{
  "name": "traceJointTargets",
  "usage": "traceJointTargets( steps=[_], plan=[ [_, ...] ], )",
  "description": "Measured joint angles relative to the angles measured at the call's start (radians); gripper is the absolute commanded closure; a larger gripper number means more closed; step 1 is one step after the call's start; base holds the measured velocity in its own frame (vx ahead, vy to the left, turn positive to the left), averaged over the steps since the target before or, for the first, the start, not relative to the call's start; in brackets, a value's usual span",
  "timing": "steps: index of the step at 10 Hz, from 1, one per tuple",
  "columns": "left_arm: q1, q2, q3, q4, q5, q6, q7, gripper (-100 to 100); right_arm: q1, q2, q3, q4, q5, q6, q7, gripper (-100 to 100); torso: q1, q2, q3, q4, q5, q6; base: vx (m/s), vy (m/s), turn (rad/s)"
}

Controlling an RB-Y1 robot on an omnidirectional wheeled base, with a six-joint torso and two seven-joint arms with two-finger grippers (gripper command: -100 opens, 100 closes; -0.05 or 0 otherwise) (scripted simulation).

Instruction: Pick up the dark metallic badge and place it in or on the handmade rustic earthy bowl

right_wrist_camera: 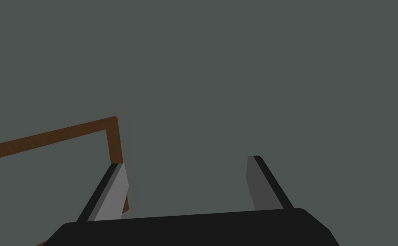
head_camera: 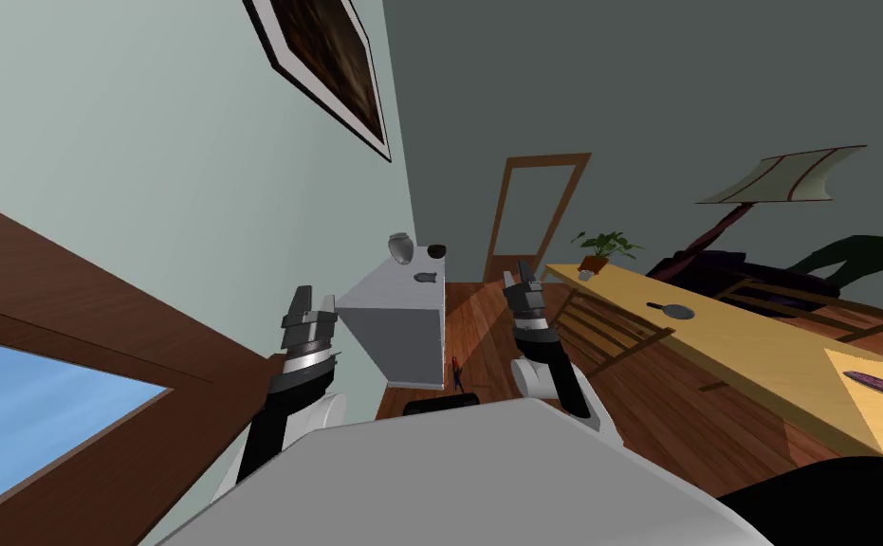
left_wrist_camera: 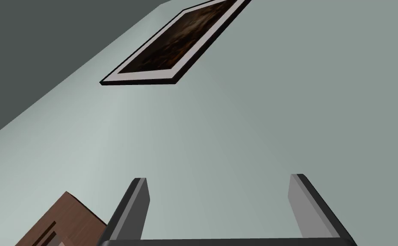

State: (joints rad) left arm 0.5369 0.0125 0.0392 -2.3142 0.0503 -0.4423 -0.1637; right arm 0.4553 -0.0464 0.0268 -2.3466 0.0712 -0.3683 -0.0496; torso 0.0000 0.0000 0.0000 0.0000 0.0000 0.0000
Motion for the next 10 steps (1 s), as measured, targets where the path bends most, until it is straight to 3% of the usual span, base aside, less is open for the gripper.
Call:
traceJointTargets(
  steps=[3, 5, 10],
  plan=[
    [-0.01, 0.066, 0.024, -0.008, 0.045, 0.043, 0.007, -100, 0.0, 0.0, 0.0, 0.0, 0.0, 0.0, 0.0, 0, -0.002, 0.002, 0.001, 0.0, -0.001, 0.0, -0.033, -0.04, -0.134],
    [-0.024, 0.127, 0.055, -0.01, 0.1, 0.094, 0.015, -100, 0.0, 0.0, 0.0, 0.0, 0.0, 0.0, 0.0, 0, -0.003, 0.003, 0.001, 0.001, -0.001, 0.0, -0.033, -0.049, -0.118],
    [-0.047, 0.218, 0.106, -0.022, 0.193, 0.197, 0.029, -100, 0.0, 0.0, 0.0, 0.0, 0.0, 0.0, 0.0, 0, -0.002, 0.001, 0.001, 0.0, 0.0, 0.0, -0.019, -0.036, -0.103]
  ],
)
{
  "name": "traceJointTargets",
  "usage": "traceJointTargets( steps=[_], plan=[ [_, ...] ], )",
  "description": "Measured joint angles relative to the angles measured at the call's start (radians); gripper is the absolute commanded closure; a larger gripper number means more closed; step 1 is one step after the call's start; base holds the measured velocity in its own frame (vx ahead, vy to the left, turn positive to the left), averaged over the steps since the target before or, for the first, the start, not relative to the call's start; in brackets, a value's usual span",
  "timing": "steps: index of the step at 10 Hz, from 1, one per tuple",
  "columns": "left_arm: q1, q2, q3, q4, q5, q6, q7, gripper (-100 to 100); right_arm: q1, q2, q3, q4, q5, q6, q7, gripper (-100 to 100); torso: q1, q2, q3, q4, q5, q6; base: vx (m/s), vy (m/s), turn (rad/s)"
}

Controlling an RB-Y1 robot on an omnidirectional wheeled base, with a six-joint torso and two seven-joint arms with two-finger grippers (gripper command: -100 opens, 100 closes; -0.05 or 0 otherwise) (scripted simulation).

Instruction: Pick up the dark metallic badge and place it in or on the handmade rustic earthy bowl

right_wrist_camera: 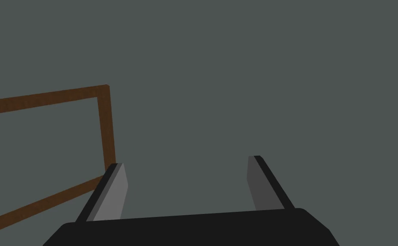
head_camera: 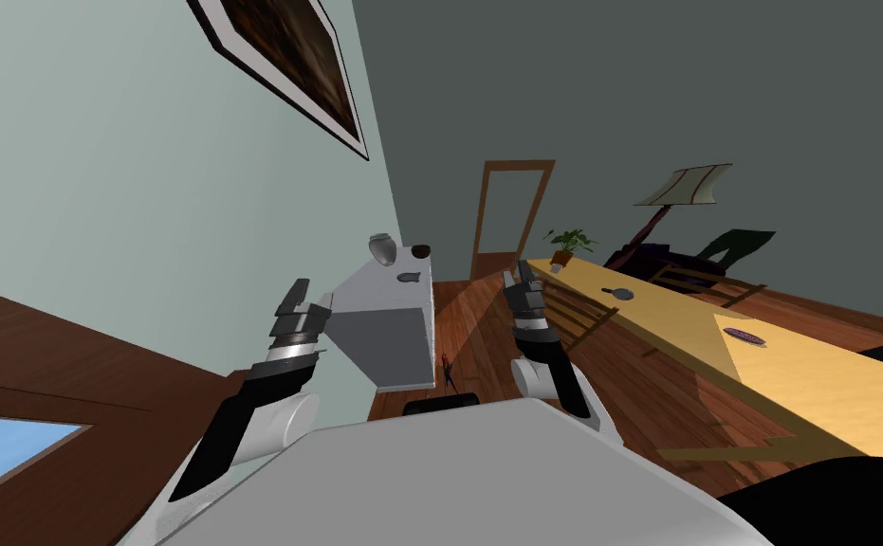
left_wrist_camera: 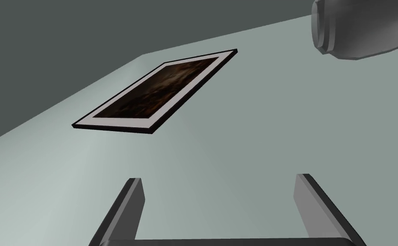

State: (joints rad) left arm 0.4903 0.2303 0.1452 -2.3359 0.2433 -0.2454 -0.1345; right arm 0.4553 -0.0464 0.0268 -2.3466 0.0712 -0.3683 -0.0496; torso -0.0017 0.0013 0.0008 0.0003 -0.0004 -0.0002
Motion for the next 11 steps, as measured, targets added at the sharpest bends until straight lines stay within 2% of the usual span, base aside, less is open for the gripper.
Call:
traceJointTargets(
  steps=[6, 9, 11],
  plan=[
    [-0.037, 0.119, 0.075, -0.019, 0.137, 0.16, 0.016, -100, 0.0, 0.0, 0.0, 0.0, 0.0, 0.0, 0.0, 0, -0.001, -0.001, 0.0, 0.0, 0.0, 0.0, -0.008, -0.046, -0.117],
    [-0.05, 0.192, 0.12, -0.028, 0.218, 0.244, 0.026, -100, 0.0, 0.0, 0.0, 0.0, 0.0, 0.0, 0.0, 0, -0.001, -0.001, -0.001, 0.0, 0.0, 0.0, 0.001, -0.048, -0.097],
    [-0.056, 0.209, 0.13, -0.031, 0.25, 0.292, 0.028, -100, 0.0, 0.0, 0.0, 0.0, 0.0, 0.0, 0.0, 0, 0.0, -0.001, -0.001, 0.0, 0.0, 0.0, 0.001, -0.036, -0.071]
  ],
)
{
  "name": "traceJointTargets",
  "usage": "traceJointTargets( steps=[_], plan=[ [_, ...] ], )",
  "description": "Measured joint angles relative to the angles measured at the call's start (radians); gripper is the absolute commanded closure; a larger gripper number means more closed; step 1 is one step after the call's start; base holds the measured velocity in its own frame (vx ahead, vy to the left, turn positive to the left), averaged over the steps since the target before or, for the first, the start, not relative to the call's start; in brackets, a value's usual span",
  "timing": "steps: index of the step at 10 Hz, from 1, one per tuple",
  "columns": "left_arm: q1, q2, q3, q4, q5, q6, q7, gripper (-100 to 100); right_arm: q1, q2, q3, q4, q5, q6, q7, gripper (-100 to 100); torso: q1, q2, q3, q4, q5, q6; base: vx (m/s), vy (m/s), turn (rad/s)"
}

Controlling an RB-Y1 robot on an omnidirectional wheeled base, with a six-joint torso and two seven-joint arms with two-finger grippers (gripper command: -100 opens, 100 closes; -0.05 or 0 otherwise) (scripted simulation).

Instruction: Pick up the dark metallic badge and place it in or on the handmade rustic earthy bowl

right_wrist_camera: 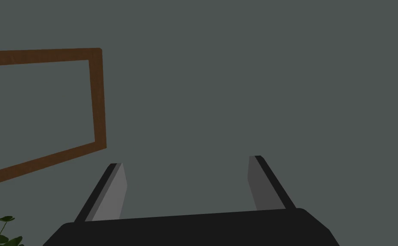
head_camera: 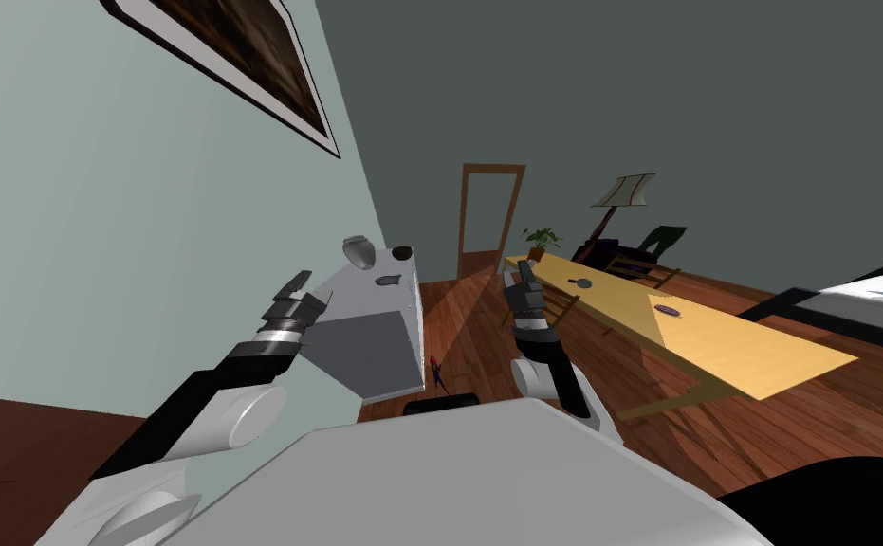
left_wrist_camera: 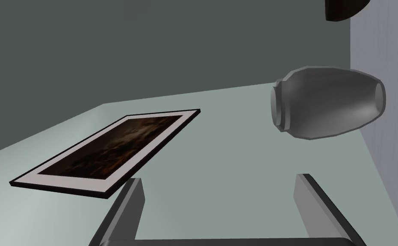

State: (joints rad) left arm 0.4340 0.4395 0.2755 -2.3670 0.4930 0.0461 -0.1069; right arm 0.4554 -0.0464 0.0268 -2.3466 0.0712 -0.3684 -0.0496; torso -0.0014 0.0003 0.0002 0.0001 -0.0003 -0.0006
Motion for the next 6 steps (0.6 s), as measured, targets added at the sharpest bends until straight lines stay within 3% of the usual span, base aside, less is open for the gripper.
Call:
traceJointTargets(
  steps=[6],
  plan=[
    [-0.032, 0.115, 0.073, -0.014, 0.14, 0.167, 0.011, -100, 0.0, 0.0, 0.0, 0.0, 0.0, 0.0, 0.0, 0, -0.001, 0.0, 0.0, 0.0, 0.0, 0.001, 0.004, -0.044, -0.082]
  ],
)
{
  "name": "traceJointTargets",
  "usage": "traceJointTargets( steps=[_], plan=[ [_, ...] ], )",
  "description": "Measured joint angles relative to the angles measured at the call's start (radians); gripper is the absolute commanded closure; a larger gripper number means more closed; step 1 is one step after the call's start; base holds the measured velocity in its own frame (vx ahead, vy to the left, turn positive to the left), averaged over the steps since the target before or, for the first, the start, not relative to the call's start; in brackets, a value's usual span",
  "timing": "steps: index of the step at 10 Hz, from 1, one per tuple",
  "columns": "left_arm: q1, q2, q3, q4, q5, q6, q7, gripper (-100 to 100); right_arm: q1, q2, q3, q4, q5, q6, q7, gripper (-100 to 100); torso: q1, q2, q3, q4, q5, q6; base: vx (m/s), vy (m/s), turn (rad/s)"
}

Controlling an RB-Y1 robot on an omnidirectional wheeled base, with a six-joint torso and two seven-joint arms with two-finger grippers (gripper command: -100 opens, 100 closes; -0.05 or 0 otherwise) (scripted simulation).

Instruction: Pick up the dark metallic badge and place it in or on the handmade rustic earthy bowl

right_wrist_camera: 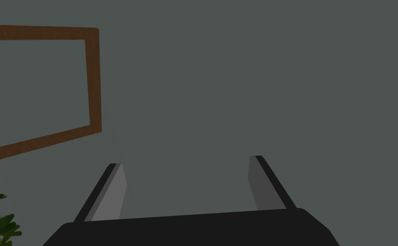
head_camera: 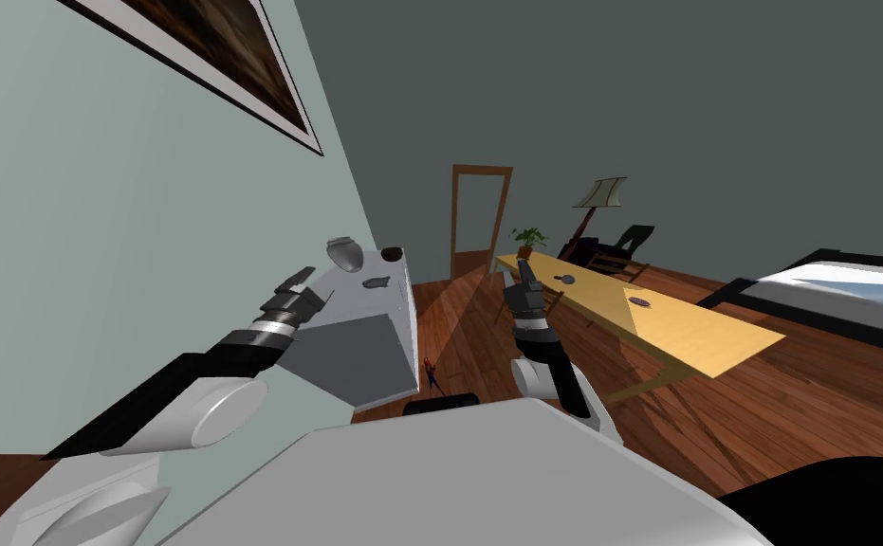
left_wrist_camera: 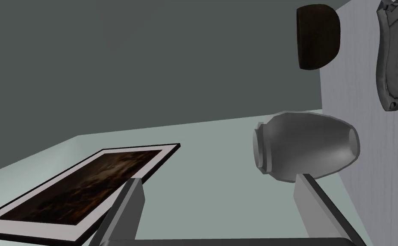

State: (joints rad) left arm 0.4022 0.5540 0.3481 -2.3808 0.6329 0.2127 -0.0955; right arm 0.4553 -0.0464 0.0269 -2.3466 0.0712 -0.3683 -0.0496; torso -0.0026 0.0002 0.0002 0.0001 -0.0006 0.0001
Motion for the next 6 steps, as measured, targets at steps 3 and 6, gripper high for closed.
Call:
traceJointTargets(
  steps=[3, 6],
  plan=[
    [-0.014, 0.06, 0.039, -0.007, 0.076, 0.092, 0.006, -100, 0.0, 0.0, 0.0, 0.0, 0.0, 0.0, 0.0, 0, -0.001, -0.002, -0.001, 0.0, 0.0, -0.001, 0.025, -0.044, -0.054],
    [-0.023, 0.105, 0.062, -0.009, 0.135, 0.17, 0.006, -100, 0.0, 0.0, 0.0, 0.0, 0.0, 0.0, 0.0, 0, 0.0, -0.002, -0.001, 0.0, 0.0, -0.001, 0.024, -0.033, -0.056]
  ],
)
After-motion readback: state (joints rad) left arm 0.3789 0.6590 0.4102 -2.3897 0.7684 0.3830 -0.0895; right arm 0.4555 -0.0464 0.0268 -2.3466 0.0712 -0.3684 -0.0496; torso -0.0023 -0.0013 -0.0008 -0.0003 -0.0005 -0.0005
